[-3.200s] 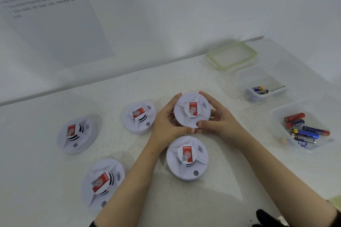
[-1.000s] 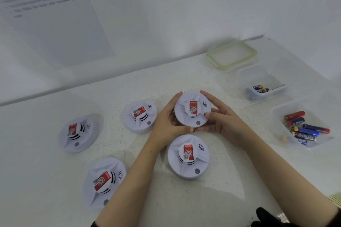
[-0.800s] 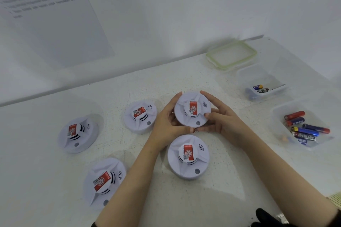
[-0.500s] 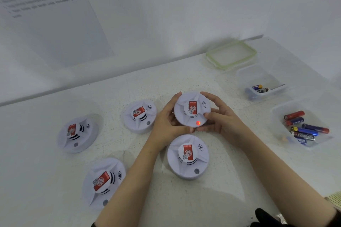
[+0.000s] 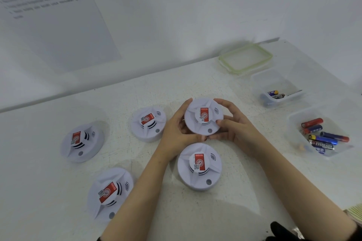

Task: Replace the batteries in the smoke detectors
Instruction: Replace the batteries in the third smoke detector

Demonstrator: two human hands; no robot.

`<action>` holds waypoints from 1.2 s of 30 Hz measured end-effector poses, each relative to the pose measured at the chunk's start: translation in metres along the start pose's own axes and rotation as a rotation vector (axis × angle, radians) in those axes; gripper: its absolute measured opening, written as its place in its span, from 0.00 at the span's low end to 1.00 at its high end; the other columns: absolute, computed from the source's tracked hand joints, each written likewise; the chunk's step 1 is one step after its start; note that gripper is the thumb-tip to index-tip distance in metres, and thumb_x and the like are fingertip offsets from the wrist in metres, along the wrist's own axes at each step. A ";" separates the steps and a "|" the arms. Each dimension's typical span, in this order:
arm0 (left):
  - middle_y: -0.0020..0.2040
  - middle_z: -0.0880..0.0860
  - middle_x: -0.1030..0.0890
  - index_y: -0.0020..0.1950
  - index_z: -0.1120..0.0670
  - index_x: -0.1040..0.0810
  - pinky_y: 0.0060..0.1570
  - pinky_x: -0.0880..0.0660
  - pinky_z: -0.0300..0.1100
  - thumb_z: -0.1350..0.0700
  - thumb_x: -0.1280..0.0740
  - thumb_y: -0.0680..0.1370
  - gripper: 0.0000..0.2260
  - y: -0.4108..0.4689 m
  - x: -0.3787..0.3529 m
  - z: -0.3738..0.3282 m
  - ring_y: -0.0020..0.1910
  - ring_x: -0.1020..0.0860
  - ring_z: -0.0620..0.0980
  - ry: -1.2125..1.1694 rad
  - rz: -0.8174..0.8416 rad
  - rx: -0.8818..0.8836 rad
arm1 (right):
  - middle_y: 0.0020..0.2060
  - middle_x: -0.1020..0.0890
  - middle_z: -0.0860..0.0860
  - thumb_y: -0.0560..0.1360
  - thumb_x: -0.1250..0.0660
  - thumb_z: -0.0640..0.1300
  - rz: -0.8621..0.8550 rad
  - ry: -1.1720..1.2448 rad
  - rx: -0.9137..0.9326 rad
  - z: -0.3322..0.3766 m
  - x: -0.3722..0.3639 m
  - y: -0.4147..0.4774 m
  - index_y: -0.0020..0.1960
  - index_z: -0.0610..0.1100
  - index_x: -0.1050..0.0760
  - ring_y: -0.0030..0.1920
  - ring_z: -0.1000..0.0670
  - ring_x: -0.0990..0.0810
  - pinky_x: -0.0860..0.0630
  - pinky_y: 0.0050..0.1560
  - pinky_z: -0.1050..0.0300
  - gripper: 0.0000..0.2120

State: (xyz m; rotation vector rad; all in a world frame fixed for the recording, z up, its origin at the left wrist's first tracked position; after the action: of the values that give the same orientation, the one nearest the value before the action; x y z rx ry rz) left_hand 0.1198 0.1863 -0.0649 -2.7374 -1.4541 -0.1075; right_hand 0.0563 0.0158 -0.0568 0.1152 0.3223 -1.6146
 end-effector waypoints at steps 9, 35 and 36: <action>0.64 0.46 0.22 0.70 0.41 0.34 0.56 0.22 0.46 0.57 0.22 0.60 0.41 -0.001 -0.001 -0.001 0.62 0.22 0.45 -0.015 -0.017 0.017 | 0.56 0.19 0.42 0.77 0.41 0.31 -0.010 0.012 0.020 0.001 -0.001 -0.001 0.68 0.51 0.32 0.51 0.41 0.18 0.19 0.45 0.52 0.24; 0.59 0.47 0.22 0.62 0.46 0.30 0.50 0.23 0.35 0.75 0.25 0.65 0.34 -0.002 -0.001 -0.003 0.56 0.21 0.38 -0.032 -0.073 0.022 | 0.50 0.16 0.45 0.77 0.38 0.37 -0.129 -0.054 0.104 0.000 -0.001 -0.003 0.65 0.47 0.29 0.46 0.47 0.17 0.21 0.43 0.56 0.17; 0.60 0.48 0.22 0.63 0.48 0.30 0.51 0.23 0.35 0.74 0.25 0.64 0.35 -0.001 -0.002 -0.003 0.57 0.21 0.39 -0.024 -0.081 0.010 | 0.52 0.16 0.47 0.77 0.38 0.37 -0.147 -0.090 0.115 -0.001 0.000 -0.003 0.66 0.48 0.29 0.49 0.48 0.17 0.21 0.47 0.56 0.18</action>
State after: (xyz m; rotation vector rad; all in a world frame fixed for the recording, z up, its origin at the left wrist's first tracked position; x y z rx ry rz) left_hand 0.1179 0.1855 -0.0623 -2.6810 -1.5680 -0.0692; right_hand 0.0532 0.0158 -0.0572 0.1079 0.1715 -1.7784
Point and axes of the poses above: each hand's wrist, its own y-axis towards the middle knuckle, its own x-axis out of the back of the hand, z = x × y, the point moved 2 cm from there along y, towards the middle knuckle
